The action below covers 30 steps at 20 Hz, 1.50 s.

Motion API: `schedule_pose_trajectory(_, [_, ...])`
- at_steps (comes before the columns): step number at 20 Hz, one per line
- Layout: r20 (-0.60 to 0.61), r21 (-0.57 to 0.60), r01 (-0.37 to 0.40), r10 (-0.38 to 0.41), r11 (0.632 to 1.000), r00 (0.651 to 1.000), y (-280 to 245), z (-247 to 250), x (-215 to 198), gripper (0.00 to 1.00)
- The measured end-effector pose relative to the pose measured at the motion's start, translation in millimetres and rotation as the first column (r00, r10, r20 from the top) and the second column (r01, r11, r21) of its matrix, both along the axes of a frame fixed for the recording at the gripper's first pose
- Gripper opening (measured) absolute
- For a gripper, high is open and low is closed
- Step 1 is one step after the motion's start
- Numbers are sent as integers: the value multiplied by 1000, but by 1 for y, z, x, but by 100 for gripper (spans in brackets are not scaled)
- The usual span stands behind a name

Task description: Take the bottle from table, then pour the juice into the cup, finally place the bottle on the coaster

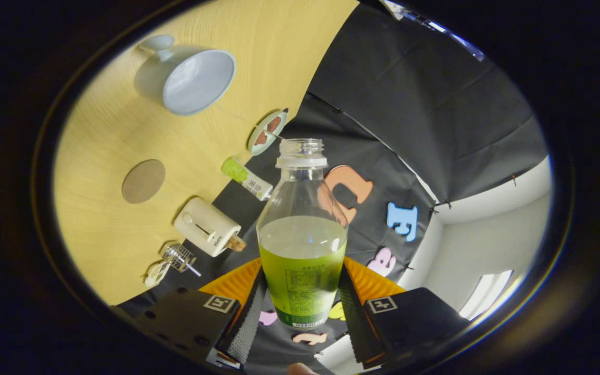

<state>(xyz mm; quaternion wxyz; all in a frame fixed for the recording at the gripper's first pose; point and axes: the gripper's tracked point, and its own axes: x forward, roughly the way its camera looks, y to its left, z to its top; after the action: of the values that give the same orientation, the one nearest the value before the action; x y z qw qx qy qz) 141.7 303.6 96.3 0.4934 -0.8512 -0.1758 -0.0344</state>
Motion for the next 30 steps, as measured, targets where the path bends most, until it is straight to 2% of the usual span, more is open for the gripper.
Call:
schedule_pose_trajectory(4, [-34,58,-15,17,998,999,-3,-10,2,77])
schedule_pose_trajectory(7, [-148,206,36,-5,978,989,-17,-31,11,77])
schedule_pose_trajectory(11, [-242,372,74,20,925,970,-24,-43,11,77])
schedule_pose_trajectory(16, [-338,574,128,91,809,937,-34,-50,11,78])
schedule_pose_trajectory(19, [-375,684,166,147,710,915,-40,-47,12,78])
schedule_pose_trajectory(21, [-395,759,197,197,621,897,-42,-42,13,78])
schedule_pose_trajectory(25, [-376,884,239,307,402,874,-45,-25,20,77])
schedule_pose_trajectory(29, [-327,943,269,406,195,853,-48,-13,24,77])
schedule_pose_trajectory(30, [-307,951,280,441,127,843,-48,-12,26,77])
